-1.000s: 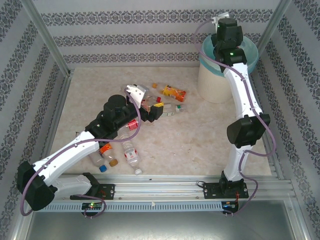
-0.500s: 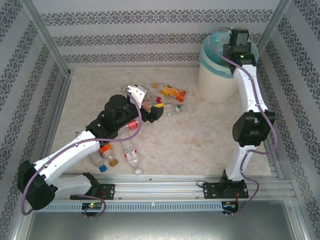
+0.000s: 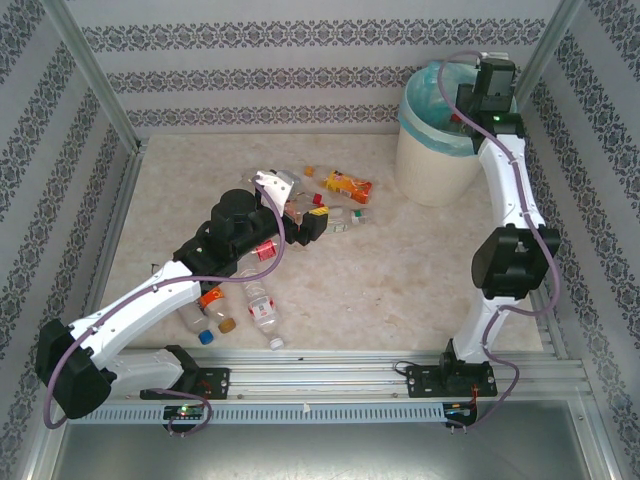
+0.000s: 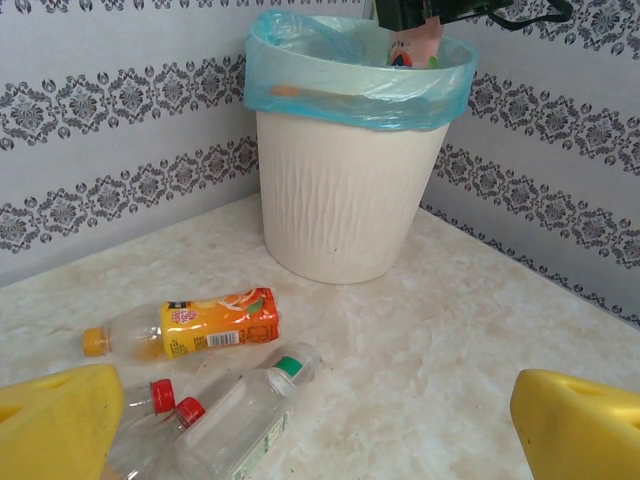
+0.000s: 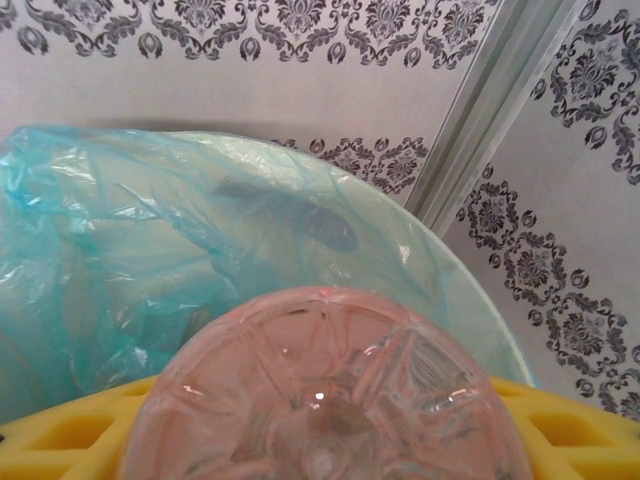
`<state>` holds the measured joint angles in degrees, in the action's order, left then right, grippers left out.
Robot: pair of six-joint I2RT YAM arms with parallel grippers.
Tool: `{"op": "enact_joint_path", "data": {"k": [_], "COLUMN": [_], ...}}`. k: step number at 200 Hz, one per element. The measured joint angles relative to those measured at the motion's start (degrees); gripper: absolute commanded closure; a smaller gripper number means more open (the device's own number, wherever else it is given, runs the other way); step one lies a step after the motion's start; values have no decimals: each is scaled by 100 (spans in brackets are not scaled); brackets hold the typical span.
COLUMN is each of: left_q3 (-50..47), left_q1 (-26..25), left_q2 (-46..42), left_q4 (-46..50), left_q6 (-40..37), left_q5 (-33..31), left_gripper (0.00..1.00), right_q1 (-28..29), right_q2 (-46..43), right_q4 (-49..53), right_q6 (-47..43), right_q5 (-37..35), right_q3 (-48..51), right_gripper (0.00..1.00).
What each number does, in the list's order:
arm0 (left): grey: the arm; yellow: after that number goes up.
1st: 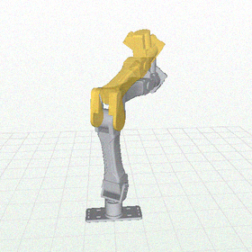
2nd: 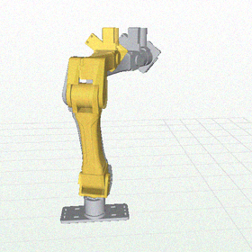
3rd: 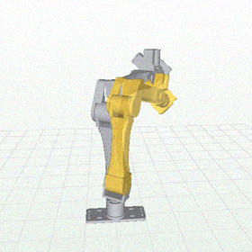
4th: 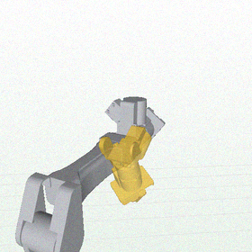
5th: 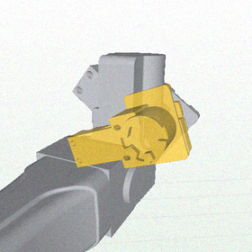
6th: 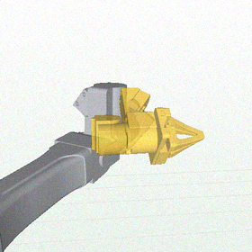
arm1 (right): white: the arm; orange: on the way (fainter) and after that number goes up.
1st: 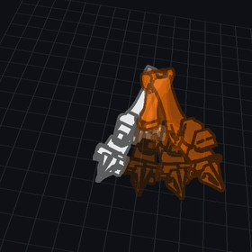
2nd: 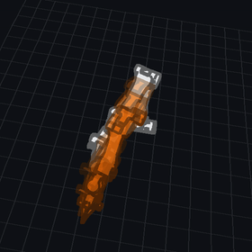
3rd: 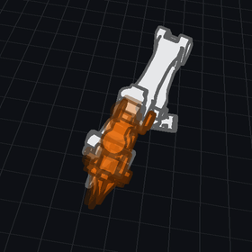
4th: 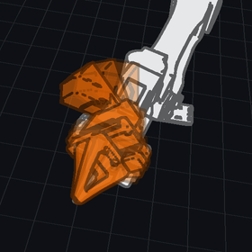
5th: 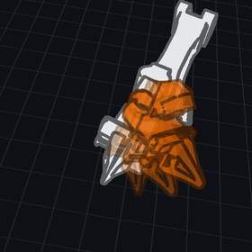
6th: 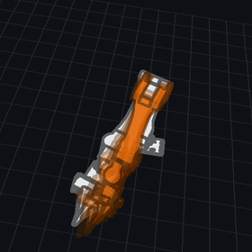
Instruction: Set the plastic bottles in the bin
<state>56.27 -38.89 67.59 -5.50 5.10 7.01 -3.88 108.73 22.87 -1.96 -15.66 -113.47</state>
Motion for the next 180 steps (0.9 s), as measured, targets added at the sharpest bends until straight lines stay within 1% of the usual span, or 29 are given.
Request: {"op": "enact_joint_path", "data": {"k": [21, 50, 74, 117, 160, 180], "left_q3": [0, 0, 0, 0, 0, 0], "left_q1": [0, 0, 0, 0, 0, 0], "left_q2": [31, 81, 105, 107, 107, 105], "left_q4": [-2, -2, -2, -2, -2, -2], "left_q6": [15, 39, 59, 59, 59, 59], "left_q5": [0, 2, 0, -22, -101, -133], "left_gripper": [0, 0, 0, 0, 0, 0], "right_q1": [52, 280, 409, 400, 361, 289], "right_q2": [-92, -162, -133, 273, 901, 1038], "right_q4": [-61, -356, -490, -778, -938, -903], "right_q6": [52, -92, -243, -411, -439, -398], "right_q5": [76, 17, -4, -166, -245, -177], "right_q3": [59, 57, -129, -752, -754, -592], "right_gripper": [44, 44, 44, 42, 40, 40]}}
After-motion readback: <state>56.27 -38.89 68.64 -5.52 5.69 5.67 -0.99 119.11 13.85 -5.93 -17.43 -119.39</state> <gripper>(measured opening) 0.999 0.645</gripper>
